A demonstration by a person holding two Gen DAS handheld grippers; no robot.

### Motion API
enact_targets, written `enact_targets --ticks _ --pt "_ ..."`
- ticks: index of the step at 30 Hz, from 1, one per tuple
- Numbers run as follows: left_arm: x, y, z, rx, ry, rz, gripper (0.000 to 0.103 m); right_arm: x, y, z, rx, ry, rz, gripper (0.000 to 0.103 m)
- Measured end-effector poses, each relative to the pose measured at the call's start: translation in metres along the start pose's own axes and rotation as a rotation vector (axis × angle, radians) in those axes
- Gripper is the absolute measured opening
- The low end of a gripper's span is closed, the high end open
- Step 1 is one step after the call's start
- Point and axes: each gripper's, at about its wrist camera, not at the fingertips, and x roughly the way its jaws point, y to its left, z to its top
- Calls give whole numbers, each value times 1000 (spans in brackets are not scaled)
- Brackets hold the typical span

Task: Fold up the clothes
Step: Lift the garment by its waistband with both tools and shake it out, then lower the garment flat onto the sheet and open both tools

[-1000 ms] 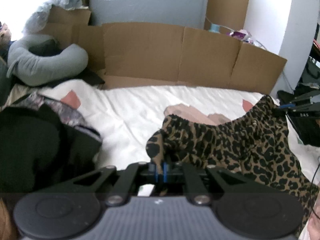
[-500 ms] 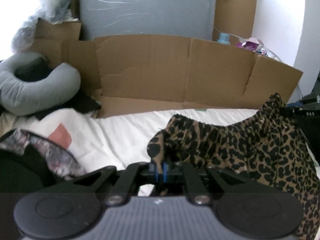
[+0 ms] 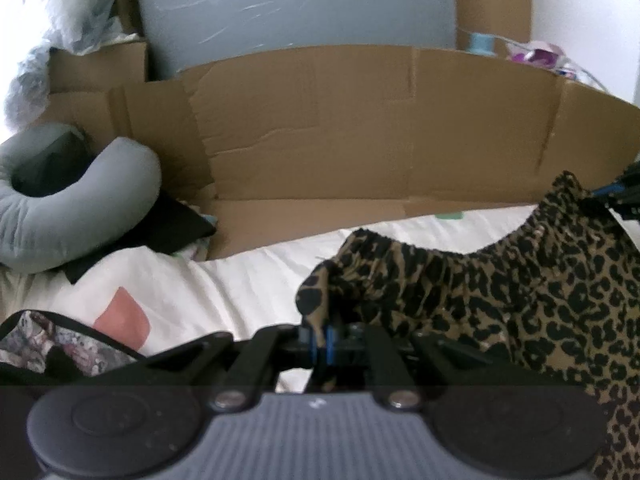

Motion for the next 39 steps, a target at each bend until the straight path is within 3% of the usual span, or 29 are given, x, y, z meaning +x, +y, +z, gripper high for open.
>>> enact_targets --ticks 5,10,11,12,13,14,15,18,24,29,39 --pt "15 5 6 13 30 41 5 9 9 12 -20 0 -5 5" --pt "41 13 5 -7 157 53 14 40 16 21 -16 57 43 10" --pt "41 18 5 -24 165 43 14 45 16 19 -13 67 62 14" --pt "39 24 5 -39 171 27 15 50 16 17 -8 78 75 28" --pt "37 30 7 -51 177 12 17 52 14 15 -4 85 77 33" --pt "34 35 9 -60 180 2 23 53 13 13 -2 87 76 41" --pt "31 39 10 -65 178 -4 30 53 11 11 0 89 75 44" --pt "15 46 16 -59 152 -5 32 49 3 7 36 85 83 45" --pt "-11 42 24 -21 167 -24 32 19 -12 -3 81 85 125 46" --pt "-53 30 27 -26 133 -57 32 -26 -21 -14 103 88 142 46" --pt "-139 -15 1 -45 86 -107 32 -125 -36 -41 165 37 218 46"
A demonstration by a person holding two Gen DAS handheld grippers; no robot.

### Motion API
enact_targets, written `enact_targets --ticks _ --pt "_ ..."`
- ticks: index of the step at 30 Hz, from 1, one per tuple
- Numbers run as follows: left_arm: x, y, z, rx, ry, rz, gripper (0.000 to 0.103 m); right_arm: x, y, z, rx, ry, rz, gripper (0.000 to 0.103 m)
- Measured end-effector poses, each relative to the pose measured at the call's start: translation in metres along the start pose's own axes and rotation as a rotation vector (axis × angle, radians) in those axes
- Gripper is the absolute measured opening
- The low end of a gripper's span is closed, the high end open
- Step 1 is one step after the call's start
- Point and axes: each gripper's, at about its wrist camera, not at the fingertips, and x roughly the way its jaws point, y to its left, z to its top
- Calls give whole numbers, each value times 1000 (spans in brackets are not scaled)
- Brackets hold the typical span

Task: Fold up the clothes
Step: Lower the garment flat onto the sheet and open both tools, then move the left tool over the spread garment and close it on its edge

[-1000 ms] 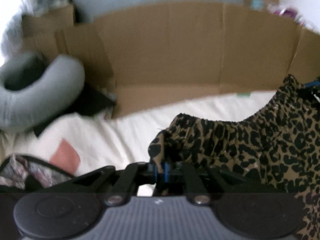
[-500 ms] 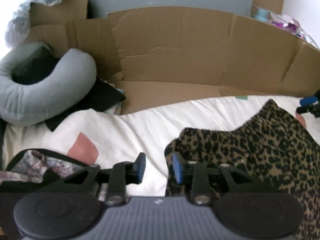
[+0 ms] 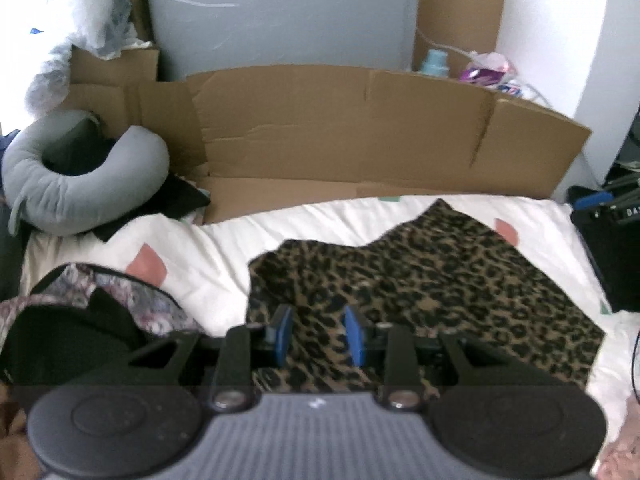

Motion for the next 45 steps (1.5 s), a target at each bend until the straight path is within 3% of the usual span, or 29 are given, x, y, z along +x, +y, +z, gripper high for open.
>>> enact_targets --ticks 5,16,23,28,36,45 --pt "-29 -30 -26 6 -36 28 32 -31 -1 -23 18 -18 -14 46" --pt "-45 -66 -91 -113 3 -40 32 -68 -33 -81 177 -97 -63 47" --pt "-21 -79 -135 -218 96 -28 32 -52 -38 -127 251 -78 -92 47" --pt "-12 -86 -158 -279 130 -70 33 -44 -36 -146 293 -56 -105 47" --pt "1 -98 -187 -326 215 -113 48 -22 -32 -176 357 -2 -110 47" --pt "16 -95 -209 -472 275 -173 49 -8 -31 -202 376 44 -105 47"
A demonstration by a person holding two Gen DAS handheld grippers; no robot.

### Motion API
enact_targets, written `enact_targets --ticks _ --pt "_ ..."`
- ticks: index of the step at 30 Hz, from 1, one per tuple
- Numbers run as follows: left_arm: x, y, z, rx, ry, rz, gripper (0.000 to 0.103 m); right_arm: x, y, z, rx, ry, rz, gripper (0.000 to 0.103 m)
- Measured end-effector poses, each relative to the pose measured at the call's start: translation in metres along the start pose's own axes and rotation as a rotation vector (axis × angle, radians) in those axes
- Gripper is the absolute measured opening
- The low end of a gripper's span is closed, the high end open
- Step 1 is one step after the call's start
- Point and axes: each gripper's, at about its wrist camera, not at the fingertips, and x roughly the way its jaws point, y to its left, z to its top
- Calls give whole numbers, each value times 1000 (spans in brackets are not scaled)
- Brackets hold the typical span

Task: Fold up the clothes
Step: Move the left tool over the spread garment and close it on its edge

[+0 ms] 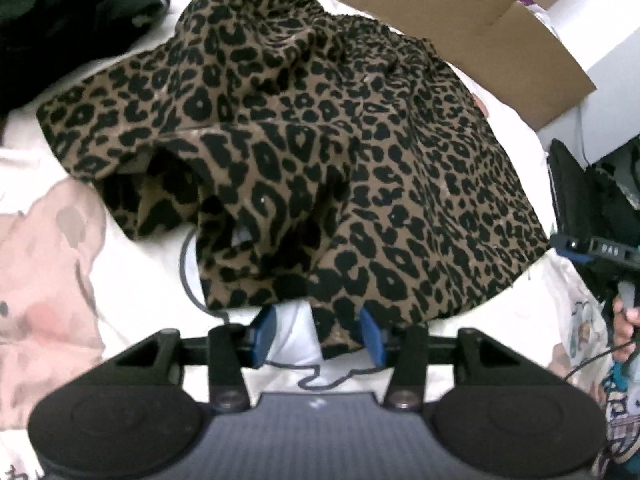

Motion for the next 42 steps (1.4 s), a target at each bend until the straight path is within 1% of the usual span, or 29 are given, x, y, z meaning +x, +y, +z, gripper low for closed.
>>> enact_targets --ticks 7,10,13,16,20,23,25,28,29,30,31,32,35,37,40,42 --pt "6 2 -2 -51 4 -55 46 7 -12 -8 30 20 8 47" --pt "4 4 -1 -60 -8 -74 46 4 -16 -6 51 0 16 47" --pt "3 8 1 -95 -19 -97 46 5 -22 -2 78 -19 17 47" --pt "4 12 2 -130 -21 -99 46 11 -30 1 134 -41 31 47" --pt "8 23 -1 -223 -21 -134 46 24 -39 1 207 -52 49 46" --pt "12 29 -2 -264 -22 -146 46 31 -45 -2 254 -53 63 45" --pt "15 33 -3 -291 -27 -160 46 32 -47 -5 269 -54 70 44" --pt "21 36 -5 -342 -10 -192 45 30 -47 -6 268 -52 78 44" --pt "23 36 -6 -354 -4 -205 41 30 -47 -6 269 -52 82 44" --pt "25 36 -7 -362 -1 -215 27 30 -47 -6 270 -52 86 44" --pt "25 36 -8 -358 -5 -220 18 30 -47 -6 272 -52 89 44" --pt "24 34 -7 -342 -11 -223 4 30 -47 -6 273 -52 93 44" --pt "16 30 -2 -299 -50 -212 4 29 -48 -6 279 -52 105 44" --pt "11 29 3 -275 -66 -189 4 28 -49 -6 290 -53 116 44" --pt "11 28 8 -251 -78 -157 4 28 -54 -5 323 -61 139 44" --pt "14 28 9 -252 -74 -150 4 29 -53 -5 327 -61 149 44"
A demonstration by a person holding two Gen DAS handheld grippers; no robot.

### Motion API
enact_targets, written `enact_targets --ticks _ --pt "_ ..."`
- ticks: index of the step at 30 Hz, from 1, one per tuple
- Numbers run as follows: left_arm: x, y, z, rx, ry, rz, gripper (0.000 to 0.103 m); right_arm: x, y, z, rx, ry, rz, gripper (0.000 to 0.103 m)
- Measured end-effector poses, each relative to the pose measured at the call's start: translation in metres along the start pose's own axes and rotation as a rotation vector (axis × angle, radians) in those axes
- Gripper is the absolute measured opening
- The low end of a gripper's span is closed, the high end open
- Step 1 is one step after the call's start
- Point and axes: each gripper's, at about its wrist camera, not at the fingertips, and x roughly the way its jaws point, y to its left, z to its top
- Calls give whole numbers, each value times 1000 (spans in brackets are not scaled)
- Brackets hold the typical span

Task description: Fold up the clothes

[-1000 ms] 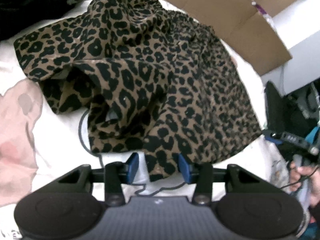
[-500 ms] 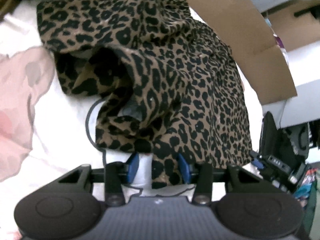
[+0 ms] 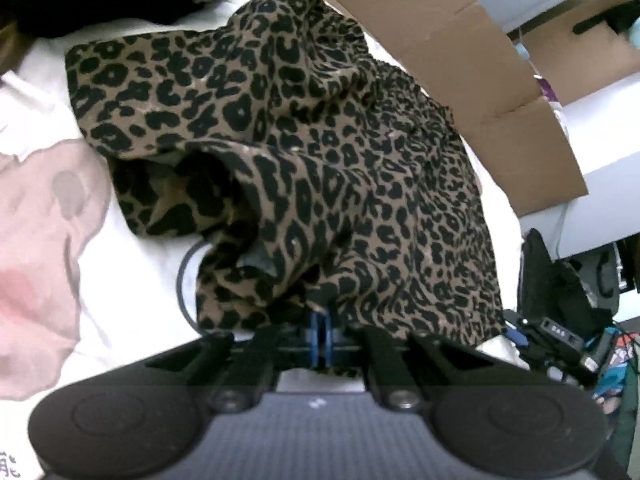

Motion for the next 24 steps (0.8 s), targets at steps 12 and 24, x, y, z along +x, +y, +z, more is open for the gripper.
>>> enact_targets --ticks 12,24 --pt "2 7 -5 17 31 23 4 11 3 -8 26 7 -10 22" --pt "3 -2 -15 -60 145 -73 4 -22 15 13 -39 -13 -1 2"
